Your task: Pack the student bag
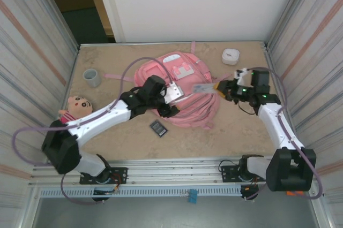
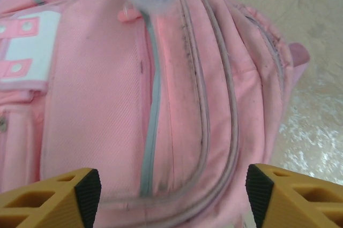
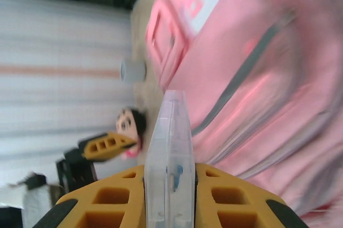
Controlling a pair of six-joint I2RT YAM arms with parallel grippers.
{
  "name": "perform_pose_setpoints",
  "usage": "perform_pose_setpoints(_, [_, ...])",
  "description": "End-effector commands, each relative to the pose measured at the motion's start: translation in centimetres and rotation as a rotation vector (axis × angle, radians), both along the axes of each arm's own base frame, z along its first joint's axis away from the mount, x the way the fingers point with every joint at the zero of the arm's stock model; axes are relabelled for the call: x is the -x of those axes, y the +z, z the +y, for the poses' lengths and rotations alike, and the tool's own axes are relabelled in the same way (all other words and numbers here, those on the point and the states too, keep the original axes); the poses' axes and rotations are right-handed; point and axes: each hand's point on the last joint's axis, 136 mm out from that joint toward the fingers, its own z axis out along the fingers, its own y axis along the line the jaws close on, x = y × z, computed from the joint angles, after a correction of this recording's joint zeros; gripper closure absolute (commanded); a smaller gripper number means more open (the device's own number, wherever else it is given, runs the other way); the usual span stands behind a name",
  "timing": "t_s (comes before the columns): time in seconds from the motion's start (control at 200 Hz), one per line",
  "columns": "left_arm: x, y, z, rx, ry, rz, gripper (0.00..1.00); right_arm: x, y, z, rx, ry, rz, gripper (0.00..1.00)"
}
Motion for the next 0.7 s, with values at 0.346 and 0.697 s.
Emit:
perform_pose_setpoints(0.346, [-5.0,-5.5,-4.9,-0.247,0.02,-0.05,0.23,0.5,-0.2,-7.2,-0.031,-0.168,-0.015,0.91])
perform_pose_setpoints(0.697, [-6.7,-2.8,-4.7,-0.215,0.13,-0.09,0.93,1.8,-1.5,-7.9,0.037,-0.238,0.009,0.92])
